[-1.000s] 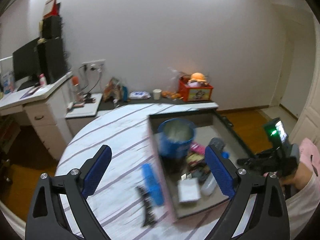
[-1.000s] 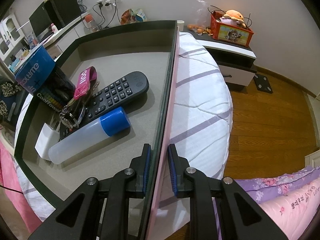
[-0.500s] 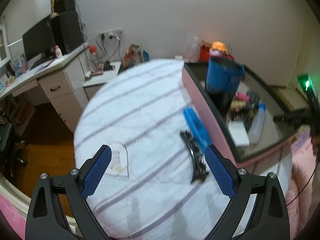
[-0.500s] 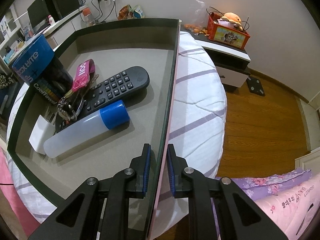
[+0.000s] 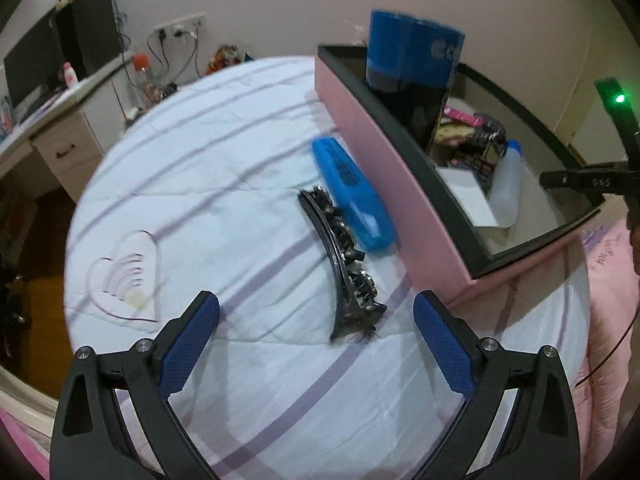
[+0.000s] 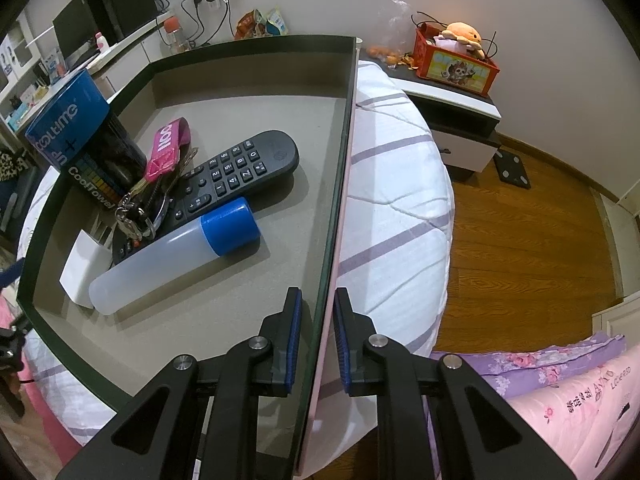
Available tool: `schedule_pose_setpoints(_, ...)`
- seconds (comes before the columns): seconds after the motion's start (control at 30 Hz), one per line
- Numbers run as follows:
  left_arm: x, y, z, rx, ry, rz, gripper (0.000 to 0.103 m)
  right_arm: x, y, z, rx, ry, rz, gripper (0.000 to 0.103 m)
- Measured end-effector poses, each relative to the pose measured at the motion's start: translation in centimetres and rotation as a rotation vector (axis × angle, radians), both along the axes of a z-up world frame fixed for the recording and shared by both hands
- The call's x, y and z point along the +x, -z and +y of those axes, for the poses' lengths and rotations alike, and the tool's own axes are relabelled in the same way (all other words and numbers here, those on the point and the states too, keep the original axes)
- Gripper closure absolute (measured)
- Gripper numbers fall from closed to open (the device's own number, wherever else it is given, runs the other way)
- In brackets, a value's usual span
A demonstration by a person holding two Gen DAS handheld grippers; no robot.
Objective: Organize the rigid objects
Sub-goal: 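Move the left gripper over the black hair clip on the bed, then close the left gripper on the black hair clip and lift it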
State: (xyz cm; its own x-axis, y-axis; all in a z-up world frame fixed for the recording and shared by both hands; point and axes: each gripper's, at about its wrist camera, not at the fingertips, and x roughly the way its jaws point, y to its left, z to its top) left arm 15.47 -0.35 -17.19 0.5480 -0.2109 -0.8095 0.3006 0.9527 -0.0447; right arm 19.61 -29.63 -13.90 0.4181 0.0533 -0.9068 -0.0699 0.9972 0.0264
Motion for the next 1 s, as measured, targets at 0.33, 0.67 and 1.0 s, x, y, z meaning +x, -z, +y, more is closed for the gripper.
schedule_pose_setpoints(0.33, 0.6, -0.1, 2.1, -0.002, -0.036, -0.002, 0.054, 0.1, 0.2, -0.3, 0.009, -0.004, -0.005, 0.087)
schedule_pose_setpoints(0.67, 1.7, -0.5, 3.9, -0.048, -0.018, 0.032, 0.055, 0.1, 0.2, -0.3, 0.005, -0.005, -0.004, 0.087)
schedule_pose_setpoints(1.0, 3.8, -0.2, 1.5, -0.018, 0.052, 0.031, 0.042, 0.2, 0.2, -0.3, 0.009, -0.006, -0.003, 0.087)
